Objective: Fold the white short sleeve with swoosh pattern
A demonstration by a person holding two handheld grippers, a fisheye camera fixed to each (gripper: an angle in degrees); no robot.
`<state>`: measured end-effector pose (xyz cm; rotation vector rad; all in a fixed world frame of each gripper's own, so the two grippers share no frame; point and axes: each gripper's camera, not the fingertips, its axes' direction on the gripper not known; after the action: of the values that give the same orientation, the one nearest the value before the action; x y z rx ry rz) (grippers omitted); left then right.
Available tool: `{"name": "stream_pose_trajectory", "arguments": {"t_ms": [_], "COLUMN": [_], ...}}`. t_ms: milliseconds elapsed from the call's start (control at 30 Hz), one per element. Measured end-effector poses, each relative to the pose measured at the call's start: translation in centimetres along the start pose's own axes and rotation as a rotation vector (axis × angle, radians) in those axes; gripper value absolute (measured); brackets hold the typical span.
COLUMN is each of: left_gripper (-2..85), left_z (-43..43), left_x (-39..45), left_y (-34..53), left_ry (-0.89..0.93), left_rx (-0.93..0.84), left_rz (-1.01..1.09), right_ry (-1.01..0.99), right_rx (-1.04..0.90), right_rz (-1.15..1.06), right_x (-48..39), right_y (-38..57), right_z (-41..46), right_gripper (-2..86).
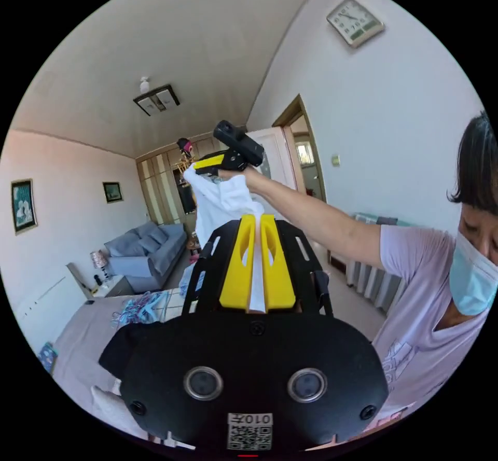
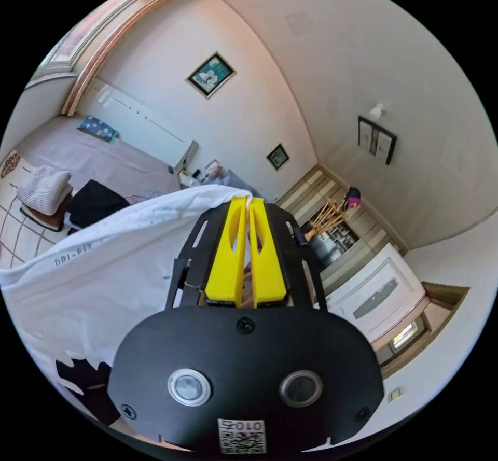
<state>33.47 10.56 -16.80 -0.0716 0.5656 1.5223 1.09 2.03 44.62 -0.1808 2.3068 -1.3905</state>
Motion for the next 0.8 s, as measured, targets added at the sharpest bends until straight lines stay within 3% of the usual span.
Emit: {"name": "stream_pose_trajectory", "arguments": {"t_ms": [133,267,433,567,667,800], "left_gripper": [-0.1,-0.1,-0.1,-0.1,-0.1,-0.1], "left_z": [-0.8,-1.9,-2.8,-2.5,-4.9,-9.2], "left_x": [-0.3,0.4,3.6,6.1,7.1,8.5], "left_y": [7.8,17.9,34.2,43.1,48.3,51.9], "left_ry": [-0.271,-0.439,-0.604,-0.584,-0.56,-0.57], "left_rx": [0.079,0.043,-0.172,-0.365,-0.41,-0.404], "left_rz": [-0.067,-0.198,-0.405,-0.527,-0.668,-0.753], "right_ry": [-0.046,-0.28,-0.591,-0.961,-1.082,-1.092], "right_rx": [0.119,0.28,0.332,0.271,0.19,0.131], "right_rz": [-0.208,-0.446,-0.641,-0.586,-0.595,-0.61], "right_x": [-7.5,-20.5,-36.6,-47.3,-53.0,-56.8], "right_y": [-6.4,-7.4,-3.8,-0.5,0.9,0.3], "right_z": [2.6,7.4,11.6,11.9,9.5,5.3], "right_gripper": [2.2,2.2,2.2,2.2,2.2,2.3]}}
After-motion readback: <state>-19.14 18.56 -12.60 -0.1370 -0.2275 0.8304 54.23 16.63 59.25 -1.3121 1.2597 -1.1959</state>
